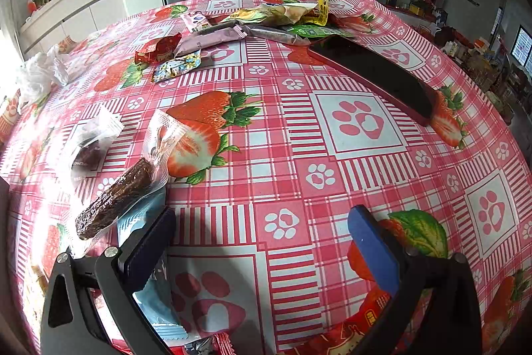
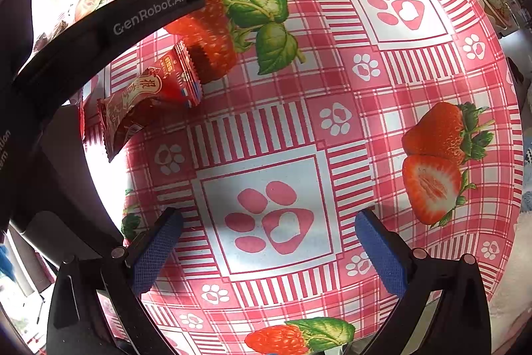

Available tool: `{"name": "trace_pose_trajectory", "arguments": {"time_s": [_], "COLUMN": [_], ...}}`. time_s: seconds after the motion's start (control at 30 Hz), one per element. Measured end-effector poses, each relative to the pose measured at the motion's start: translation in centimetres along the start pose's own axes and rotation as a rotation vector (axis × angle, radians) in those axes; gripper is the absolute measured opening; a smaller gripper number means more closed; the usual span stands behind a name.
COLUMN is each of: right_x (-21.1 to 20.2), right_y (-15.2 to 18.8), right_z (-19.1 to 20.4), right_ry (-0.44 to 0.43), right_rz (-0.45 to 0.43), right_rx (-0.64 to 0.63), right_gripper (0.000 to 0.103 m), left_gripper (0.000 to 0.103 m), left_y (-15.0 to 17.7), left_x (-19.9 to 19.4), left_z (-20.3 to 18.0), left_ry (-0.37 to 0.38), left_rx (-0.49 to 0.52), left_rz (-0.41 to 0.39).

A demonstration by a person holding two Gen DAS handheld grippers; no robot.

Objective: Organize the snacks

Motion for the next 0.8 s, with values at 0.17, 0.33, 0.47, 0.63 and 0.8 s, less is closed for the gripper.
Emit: {"name": "trace_pose_trajectory", "arguments": {"time_s": [0.17, 0.33, 0.47, 0.63, 0.8], "right_x": [0.2, 0.3, 0.3, 0.2, 0.0], "right_y": [-0.4, -1.1, -1.2, -0.5, -0.1], "right_z": [0.2, 0.5, 0.6, 0.5, 0.4], "right_ry": [0.007, 0.009, 0.004, 0.0, -0.001], "right_rz": [0.039, 0.056, 0.016, -0.005, -0.014], "right_rx": [-0.002, -0.005, -0.005, -0.001, 0.001], "right_gripper": [0.103, 0.103, 0.103, 0.103, 0.103], "left_gripper": [0.103, 0.103, 0.103, 0.103, 0.103], "left_y": [0.0, 0.0, 0.0, 0.0, 0.0], "left_x": [0.0, 0.0, 0.0, 0.0, 0.0], "left_z": [0.0, 0.0, 0.0, 0.0, 0.0], "left_ry": [0.0, 0.0, 0.0, 0.0, 0.0], "left_rx": [0.0, 0.0, 0.0, 0.0, 0.0], "left_rz": [0.0, 0.0, 0.0, 0.0, 0.0]}}
Point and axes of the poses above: each gripper's, at about its wrist camera, not at the fingertips, and x roughly the way its jaws point, z to its left, y to its underside, the point moved 9 cm from there along x, roughly the way its jaws point, and after that the axes turned 9 degrees about x, right-handed, at the moved point
